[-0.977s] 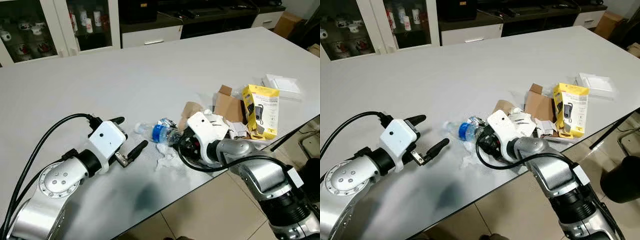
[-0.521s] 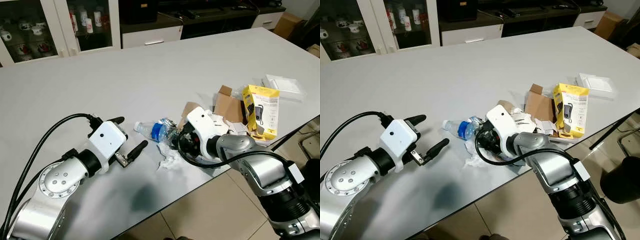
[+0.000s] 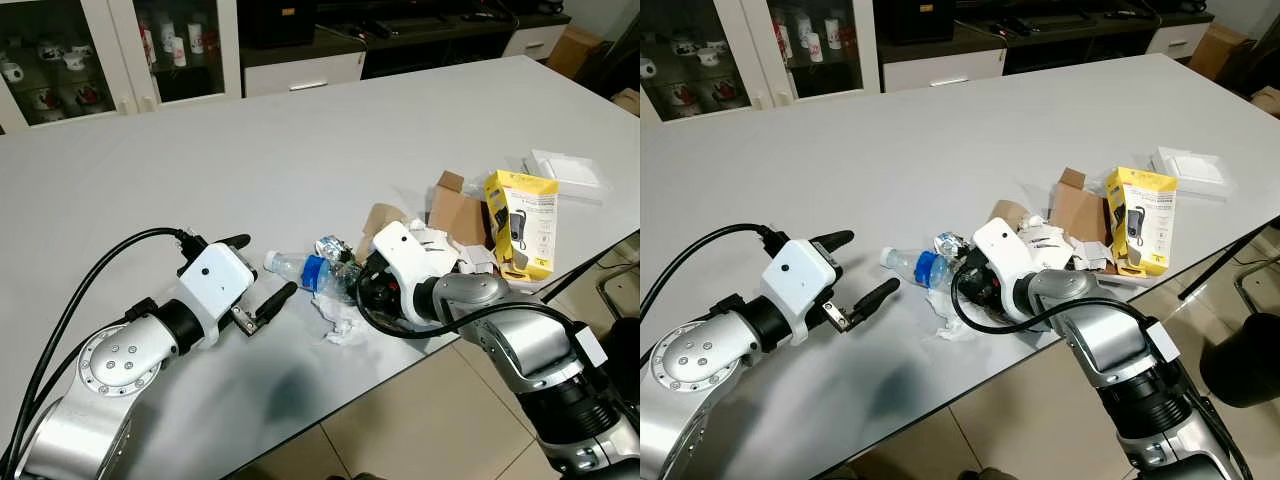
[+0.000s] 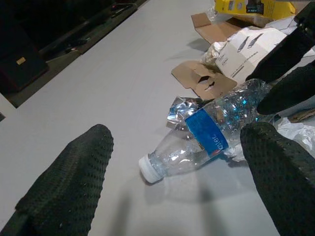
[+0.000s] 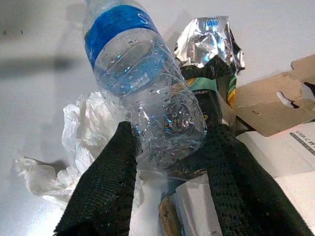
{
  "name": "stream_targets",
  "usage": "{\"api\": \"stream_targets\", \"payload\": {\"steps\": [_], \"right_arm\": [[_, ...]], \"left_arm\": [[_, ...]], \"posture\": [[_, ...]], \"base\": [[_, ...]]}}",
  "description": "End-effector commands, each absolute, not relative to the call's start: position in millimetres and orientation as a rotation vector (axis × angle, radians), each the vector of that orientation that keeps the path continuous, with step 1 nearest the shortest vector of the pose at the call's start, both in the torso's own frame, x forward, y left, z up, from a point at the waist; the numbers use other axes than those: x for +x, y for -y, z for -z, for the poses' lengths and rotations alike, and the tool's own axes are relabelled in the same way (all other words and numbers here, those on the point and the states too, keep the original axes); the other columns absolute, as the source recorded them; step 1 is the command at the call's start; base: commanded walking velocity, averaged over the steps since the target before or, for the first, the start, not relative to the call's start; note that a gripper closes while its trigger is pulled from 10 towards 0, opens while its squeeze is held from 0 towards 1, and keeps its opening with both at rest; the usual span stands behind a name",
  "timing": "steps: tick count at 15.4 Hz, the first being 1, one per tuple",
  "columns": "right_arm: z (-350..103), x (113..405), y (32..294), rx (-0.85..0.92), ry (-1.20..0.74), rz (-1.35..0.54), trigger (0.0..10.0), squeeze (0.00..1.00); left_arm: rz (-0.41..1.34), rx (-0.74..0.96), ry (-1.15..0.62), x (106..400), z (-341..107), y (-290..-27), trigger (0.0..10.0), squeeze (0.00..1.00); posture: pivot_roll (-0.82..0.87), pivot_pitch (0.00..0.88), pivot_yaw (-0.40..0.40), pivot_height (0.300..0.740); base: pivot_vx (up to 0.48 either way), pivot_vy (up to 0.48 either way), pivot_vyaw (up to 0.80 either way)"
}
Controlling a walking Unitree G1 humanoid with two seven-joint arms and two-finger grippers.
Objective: Picking trash to rubbish bin
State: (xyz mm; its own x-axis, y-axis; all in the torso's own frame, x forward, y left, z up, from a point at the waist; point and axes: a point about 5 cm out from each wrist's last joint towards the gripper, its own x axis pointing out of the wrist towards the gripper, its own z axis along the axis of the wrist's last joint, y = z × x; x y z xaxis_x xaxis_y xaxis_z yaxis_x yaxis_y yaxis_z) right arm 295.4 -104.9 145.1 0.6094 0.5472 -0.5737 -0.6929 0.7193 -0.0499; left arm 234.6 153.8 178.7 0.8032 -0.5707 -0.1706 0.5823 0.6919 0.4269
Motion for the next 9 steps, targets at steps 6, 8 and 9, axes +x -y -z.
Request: {"api": "stream_targets", "payload": {"steps": [6,8,9], "right_arm": [[-215,318,130,0.069,-0.136,-0.572,0.0,0.00],[-230,317,141,0.199,-0.027,-0.552,0.0,0.00],[-234,316,146,0.260,0.021,-0.543,0.0,0.00]], "left_arm": [[0.636,0.490,0.007,234,-183,-151,10.0,0.00],[0.635,0.480,0.005,233,-182,-151,10.0,0.00],[0.637,0.479,0.004,232,-181,-151,10.0,0.00]], "posture": [[0.06,0.071,-0.126,0.740],[0.05,0.070,-0.121,0.740],[0.05,0.068,-0.117,0.740]], "base": [[0.000,0.000,0.00],[0.000,0.000,0.00],[0.000,0.000,0.00]]}}
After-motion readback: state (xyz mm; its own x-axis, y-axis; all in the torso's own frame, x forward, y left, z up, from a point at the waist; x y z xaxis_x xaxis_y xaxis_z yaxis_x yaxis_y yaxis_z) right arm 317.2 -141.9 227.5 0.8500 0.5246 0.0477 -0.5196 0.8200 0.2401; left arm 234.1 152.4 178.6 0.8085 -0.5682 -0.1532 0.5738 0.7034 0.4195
